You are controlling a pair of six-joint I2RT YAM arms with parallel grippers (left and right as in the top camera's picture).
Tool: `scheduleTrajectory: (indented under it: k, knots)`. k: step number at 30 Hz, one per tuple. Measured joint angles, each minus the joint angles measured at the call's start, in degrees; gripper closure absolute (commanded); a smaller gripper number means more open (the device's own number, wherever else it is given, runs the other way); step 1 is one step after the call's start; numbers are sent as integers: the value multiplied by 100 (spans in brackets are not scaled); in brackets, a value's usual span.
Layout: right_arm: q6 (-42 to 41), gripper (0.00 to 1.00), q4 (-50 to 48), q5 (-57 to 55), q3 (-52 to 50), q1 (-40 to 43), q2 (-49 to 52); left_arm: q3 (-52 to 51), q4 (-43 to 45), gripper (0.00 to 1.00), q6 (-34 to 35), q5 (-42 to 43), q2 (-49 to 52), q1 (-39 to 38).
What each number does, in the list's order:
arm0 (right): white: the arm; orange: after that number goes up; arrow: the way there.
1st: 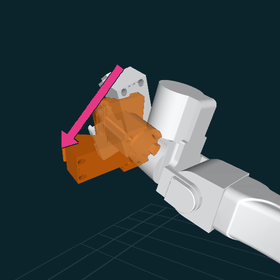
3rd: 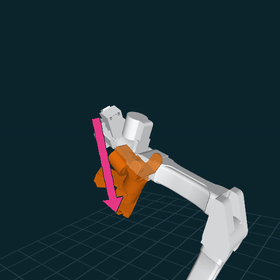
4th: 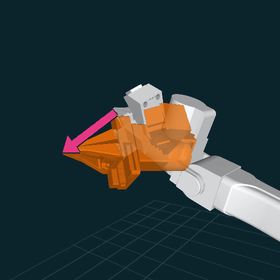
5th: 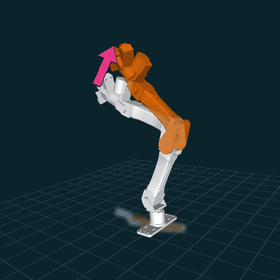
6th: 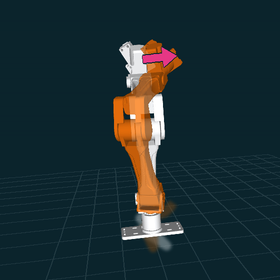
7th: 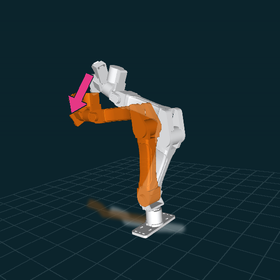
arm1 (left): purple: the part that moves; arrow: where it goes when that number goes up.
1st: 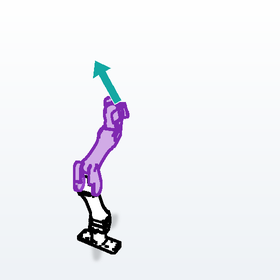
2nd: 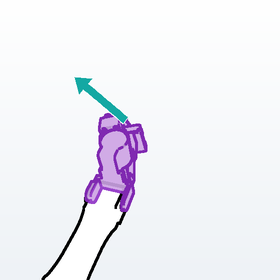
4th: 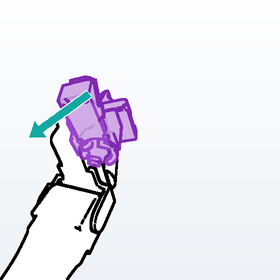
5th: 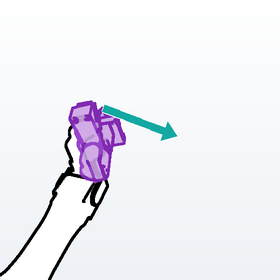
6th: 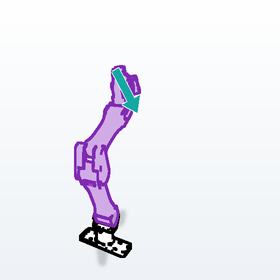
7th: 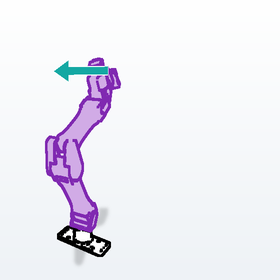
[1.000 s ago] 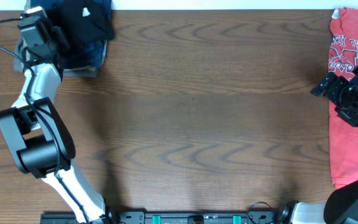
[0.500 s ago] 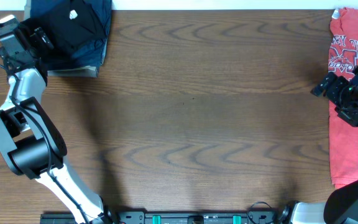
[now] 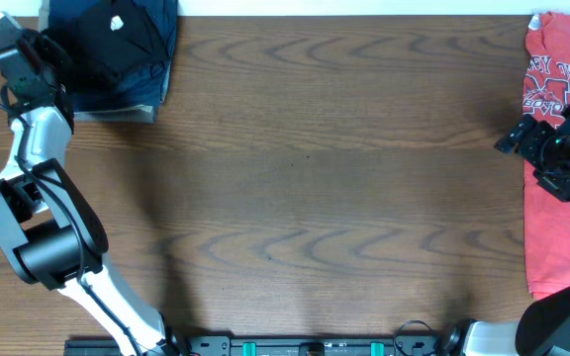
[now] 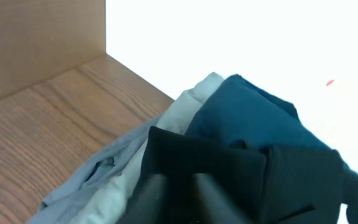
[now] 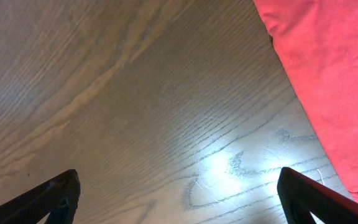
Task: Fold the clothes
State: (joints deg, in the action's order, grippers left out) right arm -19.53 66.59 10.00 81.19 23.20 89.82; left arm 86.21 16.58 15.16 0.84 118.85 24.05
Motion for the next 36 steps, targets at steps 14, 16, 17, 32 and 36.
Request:
scheduleTrajectory:
  k: [14,16,17,32,36]
  knots:
    - [0,1,2,0,0,0,0,83,-219,87,118,46,988,-4]
    - [0,1,0,0,0,0,0,83,-221,83,129,46,1001,-4]
    - [0,1,2,0,0,0,0,85,-221,72,136,46,981,-4]
    - [-2,1,4,2,0,2,0,103,-1628,2,190,601,-1502,-39]
    - [-2,1,2,2,-2,2,0,122,-3084,2,466,1244,-2352,-61]
